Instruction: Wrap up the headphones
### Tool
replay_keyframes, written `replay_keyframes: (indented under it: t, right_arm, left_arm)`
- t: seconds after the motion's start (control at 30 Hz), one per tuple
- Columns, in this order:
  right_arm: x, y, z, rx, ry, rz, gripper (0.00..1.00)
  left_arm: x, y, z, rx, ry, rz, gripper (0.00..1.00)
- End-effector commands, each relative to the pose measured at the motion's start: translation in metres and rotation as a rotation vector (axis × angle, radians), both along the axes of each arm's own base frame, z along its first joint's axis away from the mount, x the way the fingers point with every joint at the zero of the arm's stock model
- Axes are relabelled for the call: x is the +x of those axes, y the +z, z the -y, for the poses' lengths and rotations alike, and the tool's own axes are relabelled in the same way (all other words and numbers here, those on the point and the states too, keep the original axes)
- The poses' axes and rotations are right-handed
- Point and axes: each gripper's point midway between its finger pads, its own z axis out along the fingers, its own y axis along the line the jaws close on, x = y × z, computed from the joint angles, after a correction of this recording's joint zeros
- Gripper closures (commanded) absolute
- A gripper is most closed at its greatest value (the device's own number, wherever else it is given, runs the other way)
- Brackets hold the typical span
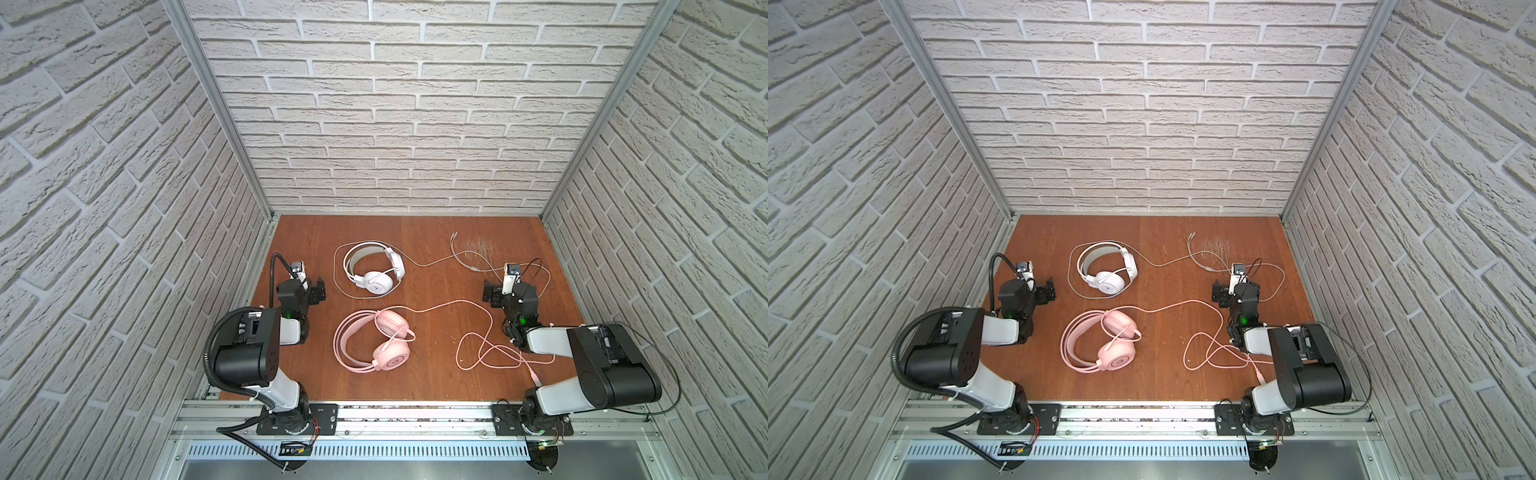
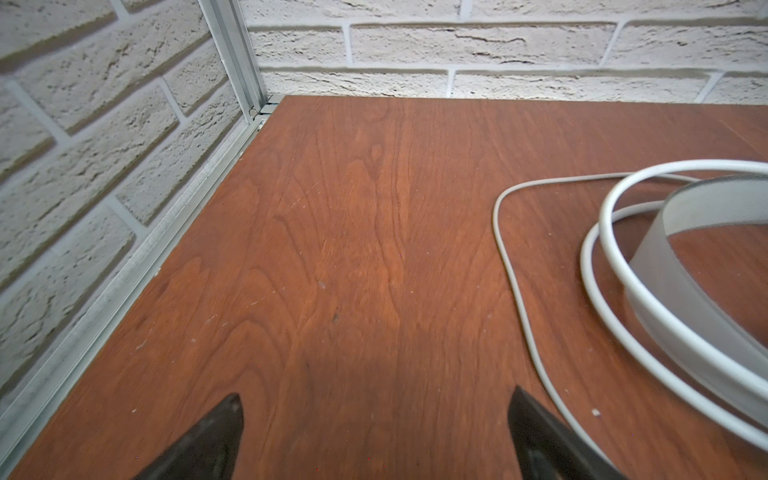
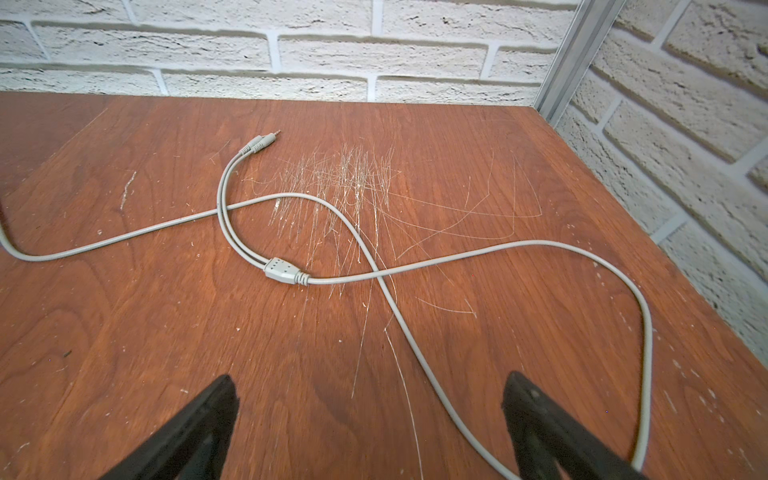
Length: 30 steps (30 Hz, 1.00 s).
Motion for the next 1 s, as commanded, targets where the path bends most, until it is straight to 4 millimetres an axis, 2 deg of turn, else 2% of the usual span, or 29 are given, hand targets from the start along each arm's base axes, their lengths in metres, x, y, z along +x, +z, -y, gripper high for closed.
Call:
replay_keyframes:
  t: [0.0,0.43,0.7,0.8,0.97]
  right_arm:
    - [0.006,0.016,-0.001,0.014,-0.004,0.061,0.0]
    - [0.005,0.017,-0.001,0.014,-0.004,0.064,0.0]
    - [0.005,0.018,-0.002,0.008,0.011,0.071,0.02]
    - [0.009,0.027,-0.014,-0.008,0.08,0.072,0.02]
    - [0.011,0.05,-0.017,-0.005,0.091,-0.014,0.01]
  left_arm:
    - [0.008,0.016,-0.002,0.005,-0.002,0.051,0.02]
    - [0.009,0.018,0.001,0.002,-0.016,0.038,0.02]
    - [0.004,0.047,-0.003,0.009,0.013,0.047,0.02]
    - [0.005,0.065,-0.003,0.015,0.018,0.06,0.02]
    - [0.006,0.104,0.002,-0.024,0.01,0.095,0.02]
